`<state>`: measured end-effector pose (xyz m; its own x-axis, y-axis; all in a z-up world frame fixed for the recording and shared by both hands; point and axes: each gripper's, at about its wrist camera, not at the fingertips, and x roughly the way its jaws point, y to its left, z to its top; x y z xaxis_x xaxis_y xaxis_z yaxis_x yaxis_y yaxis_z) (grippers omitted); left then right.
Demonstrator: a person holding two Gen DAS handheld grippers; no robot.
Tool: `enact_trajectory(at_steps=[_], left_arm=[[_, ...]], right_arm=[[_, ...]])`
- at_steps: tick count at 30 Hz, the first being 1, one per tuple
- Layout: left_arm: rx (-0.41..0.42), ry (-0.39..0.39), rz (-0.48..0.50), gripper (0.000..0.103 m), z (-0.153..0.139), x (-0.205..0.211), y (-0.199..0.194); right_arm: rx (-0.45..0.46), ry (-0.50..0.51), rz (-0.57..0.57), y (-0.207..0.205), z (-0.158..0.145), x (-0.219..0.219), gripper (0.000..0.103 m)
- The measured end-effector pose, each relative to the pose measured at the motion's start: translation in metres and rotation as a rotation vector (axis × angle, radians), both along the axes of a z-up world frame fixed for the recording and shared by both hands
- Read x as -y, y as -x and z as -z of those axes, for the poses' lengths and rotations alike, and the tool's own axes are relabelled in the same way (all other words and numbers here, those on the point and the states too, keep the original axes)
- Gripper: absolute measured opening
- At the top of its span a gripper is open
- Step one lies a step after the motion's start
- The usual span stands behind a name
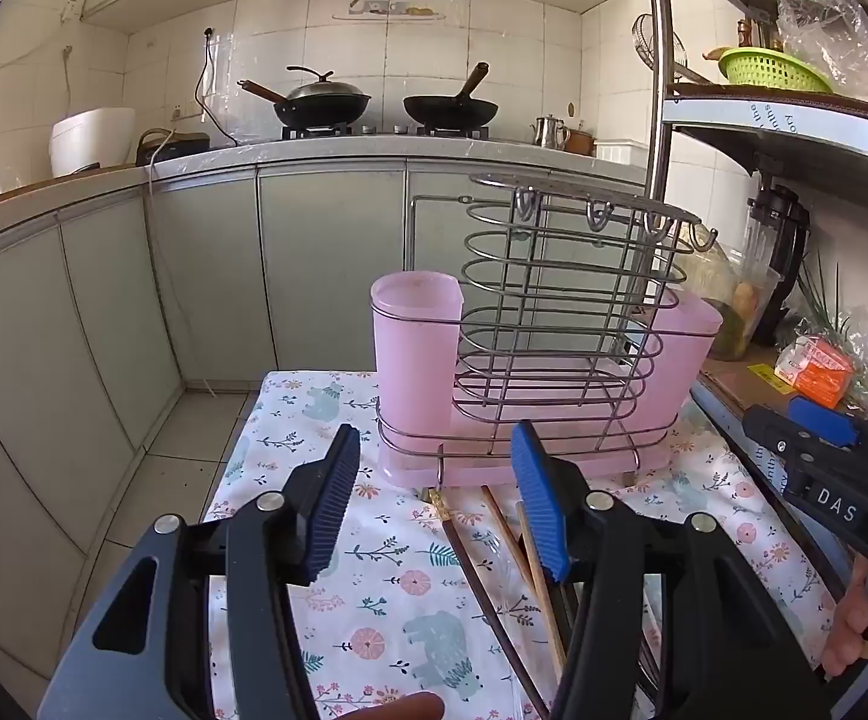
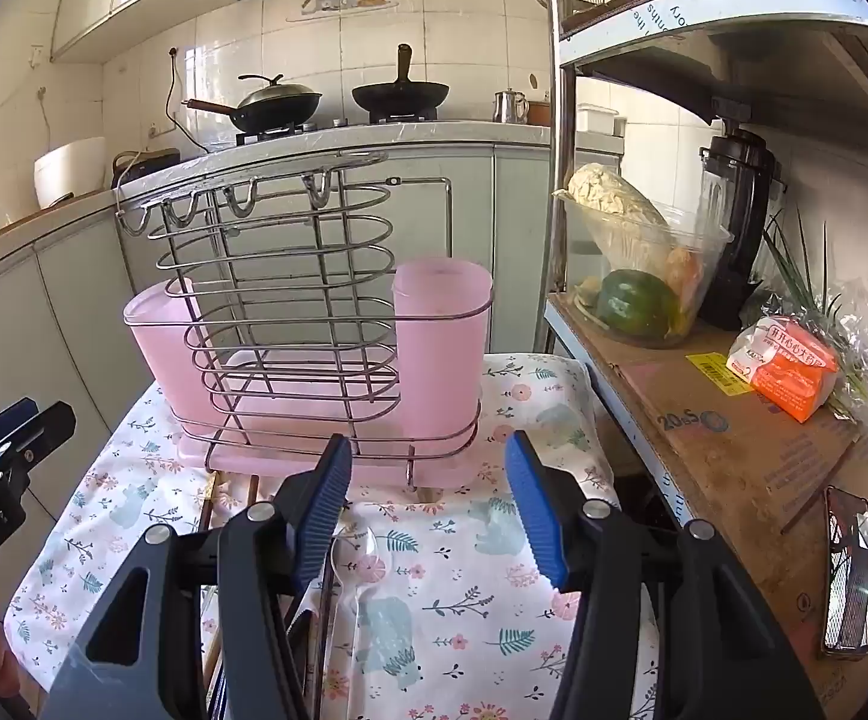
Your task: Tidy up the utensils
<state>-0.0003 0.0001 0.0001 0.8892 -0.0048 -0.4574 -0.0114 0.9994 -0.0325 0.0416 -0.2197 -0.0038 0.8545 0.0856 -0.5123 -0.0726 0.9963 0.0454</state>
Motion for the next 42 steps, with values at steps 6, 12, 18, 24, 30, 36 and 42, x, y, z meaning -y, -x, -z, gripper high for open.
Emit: enact_trajectory(at_steps=[6, 12, 18, 24, 30, 36, 42], left_arm=[[-0.004, 0.002, 0.004, 0.053, 0.0, 0.0, 0.0], [-0.003, -0.001, -0.004, 0.053, -0.005, -0.001, 0.001], [-0.004, 0.002, -0.002, 0.053, -0.003, -0.002, 0.0], [-0.006, 0.003, -0.004, 0.053, -0.003, -0.002, 0.001], [-0.009, 0.007, -0.004, 0.053, 0.0, -0.004, 0.0], [-0.011, 0.008, -0.004, 0.053, 0.001, -0.005, 0.0], [-0.01, 0.009, -0.005, 0.053, 0.001, -0.005, 0.0]], right_arm=[[-0.002, -0.003, -0.001, 0.0, -0.001, 0.001, 0.053], [-0.003, -0.004, -0.003, 0.001, -0.001, 0.0, 0.053], [-0.001, -0.005, -0.003, 0.001, -0.002, 0.0, 0.053], [0.026, -0.031, -0.007, 0.008, -0.006, -0.006, 0.053], [0.085, -0.065, -0.009, 0.013, -0.011, 0.001, 0.053], [0.118, -0.072, -0.002, 0.016, -0.017, 0.003, 0.053], [0.12, -0.074, -0.005, 0.018, -0.017, 0.003, 0.053]])
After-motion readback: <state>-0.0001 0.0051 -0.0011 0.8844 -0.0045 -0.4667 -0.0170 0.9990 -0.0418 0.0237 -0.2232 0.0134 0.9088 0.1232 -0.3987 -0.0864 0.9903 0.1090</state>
